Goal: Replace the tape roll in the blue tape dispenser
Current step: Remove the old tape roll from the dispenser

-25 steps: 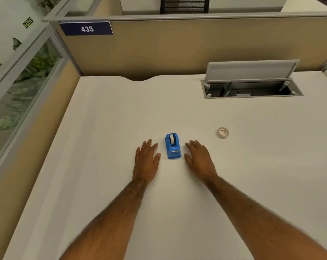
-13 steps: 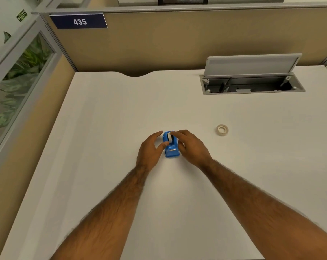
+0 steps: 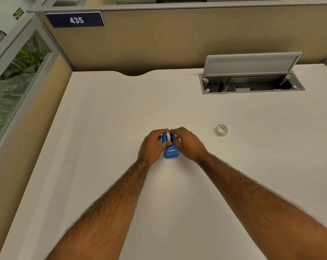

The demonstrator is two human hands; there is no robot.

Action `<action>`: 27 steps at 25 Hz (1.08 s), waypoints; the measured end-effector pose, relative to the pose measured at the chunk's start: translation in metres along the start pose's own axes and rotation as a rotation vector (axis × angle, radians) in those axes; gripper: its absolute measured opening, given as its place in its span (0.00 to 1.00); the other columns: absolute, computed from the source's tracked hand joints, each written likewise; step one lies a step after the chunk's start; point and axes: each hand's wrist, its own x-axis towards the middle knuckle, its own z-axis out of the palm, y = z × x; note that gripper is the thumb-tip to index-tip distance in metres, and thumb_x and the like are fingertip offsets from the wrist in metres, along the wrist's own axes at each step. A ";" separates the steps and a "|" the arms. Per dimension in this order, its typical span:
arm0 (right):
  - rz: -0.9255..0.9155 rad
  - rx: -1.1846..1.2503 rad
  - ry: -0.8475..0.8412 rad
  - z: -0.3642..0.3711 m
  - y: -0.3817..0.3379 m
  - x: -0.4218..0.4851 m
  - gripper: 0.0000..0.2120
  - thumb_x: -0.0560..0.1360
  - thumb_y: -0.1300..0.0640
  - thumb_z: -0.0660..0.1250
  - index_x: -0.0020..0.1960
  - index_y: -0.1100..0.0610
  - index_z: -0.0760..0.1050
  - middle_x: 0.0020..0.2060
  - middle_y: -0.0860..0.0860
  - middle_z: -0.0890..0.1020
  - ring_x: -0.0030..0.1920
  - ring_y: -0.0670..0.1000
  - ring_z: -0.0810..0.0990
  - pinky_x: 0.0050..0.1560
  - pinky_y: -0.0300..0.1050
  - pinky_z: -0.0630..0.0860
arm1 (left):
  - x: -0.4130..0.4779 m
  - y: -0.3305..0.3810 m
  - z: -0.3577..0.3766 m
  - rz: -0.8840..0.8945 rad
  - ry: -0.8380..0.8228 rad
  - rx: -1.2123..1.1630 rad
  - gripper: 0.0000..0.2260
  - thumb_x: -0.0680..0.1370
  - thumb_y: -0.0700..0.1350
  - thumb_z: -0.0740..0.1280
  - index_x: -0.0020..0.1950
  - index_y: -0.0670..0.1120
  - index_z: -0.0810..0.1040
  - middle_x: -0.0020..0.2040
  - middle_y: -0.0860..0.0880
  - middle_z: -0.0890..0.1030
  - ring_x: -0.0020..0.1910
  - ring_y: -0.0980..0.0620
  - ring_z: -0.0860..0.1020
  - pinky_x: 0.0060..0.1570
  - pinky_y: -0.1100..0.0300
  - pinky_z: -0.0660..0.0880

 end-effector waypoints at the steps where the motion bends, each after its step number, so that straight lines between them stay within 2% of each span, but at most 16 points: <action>1: 0.006 0.013 0.005 0.001 0.000 0.000 0.17 0.80 0.58 0.61 0.69 0.52 0.73 0.62 0.52 0.79 0.55 0.52 0.80 0.53 0.41 0.73 | 0.000 0.001 0.000 -0.001 -0.002 -0.006 0.25 0.74 0.44 0.76 0.70 0.45 0.76 0.66 0.47 0.80 0.63 0.48 0.78 0.67 0.50 0.74; 10: 0.024 0.042 0.014 0.003 0.002 0.002 0.16 0.80 0.55 0.63 0.67 0.52 0.73 0.60 0.52 0.80 0.53 0.51 0.80 0.51 0.40 0.73 | 0.002 0.008 -0.003 -0.026 -0.010 -0.019 0.21 0.74 0.42 0.75 0.67 0.45 0.77 0.63 0.48 0.81 0.61 0.48 0.79 0.64 0.51 0.76; 14: 0.113 0.184 0.045 0.002 -0.002 0.002 0.15 0.80 0.58 0.62 0.66 0.54 0.75 0.61 0.53 0.80 0.52 0.49 0.79 0.51 0.40 0.74 | 0.004 0.011 -0.005 -0.014 -0.019 -0.038 0.20 0.74 0.41 0.75 0.66 0.45 0.78 0.63 0.47 0.81 0.59 0.48 0.80 0.62 0.52 0.78; 17: 0.164 0.218 0.118 0.000 -0.005 0.002 0.13 0.81 0.59 0.60 0.63 0.56 0.77 0.60 0.54 0.80 0.53 0.50 0.78 0.52 0.40 0.72 | 0.005 0.017 -0.007 -0.006 0.006 -0.080 0.21 0.75 0.39 0.74 0.67 0.47 0.78 0.66 0.48 0.79 0.63 0.49 0.77 0.60 0.58 0.75; 19: 0.186 0.224 0.160 -0.004 -0.009 0.003 0.13 0.81 0.58 0.60 0.62 0.58 0.78 0.57 0.55 0.81 0.52 0.49 0.78 0.52 0.41 0.72 | 0.005 0.021 -0.007 0.010 0.017 -0.070 0.21 0.75 0.40 0.73 0.68 0.47 0.78 0.68 0.48 0.78 0.66 0.49 0.74 0.65 0.55 0.73; 22: 0.250 0.488 0.186 -0.013 -0.020 0.004 0.12 0.80 0.56 0.63 0.58 0.61 0.80 0.50 0.55 0.84 0.49 0.52 0.83 0.52 0.47 0.81 | 0.001 0.023 -0.006 0.061 0.039 -0.049 0.20 0.75 0.41 0.74 0.67 0.46 0.78 0.67 0.48 0.78 0.65 0.50 0.75 0.65 0.53 0.74; 25: 0.319 0.864 0.116 -0.025 -0.031 0.006 0.09 0.78 0.59 0.67 0.54 0.63 0.81 0.44 0.57 0.86 0.45 0.57 0.86 0.47 0.48 0.84 | 0.000 0.024 -0.008 0.086 0.065 -0.074 0.20 0.75 0.40 0.74 0.67 0.46 0.78 0.62 0.47 0.80 0.58 0.50 0.78 0.52 0.65 0.76; 27: 0.366 1.090 0.023 -0.034 -0.033 0.005 0.10 0.77 0.62 0.68 0.55 0.66 0.80 0.47 0.61 0.86 0.47 0.59 0.86 0.46 0.45 0.83 | 0.000 0.024 -0.012 0.086 0.068 -0.083 0.20 0.76 0.40 0.73 0.67 0.48 0.78 0.60 0.47 0.81 0.53 0.51 0.80 0.44 0.73 0.76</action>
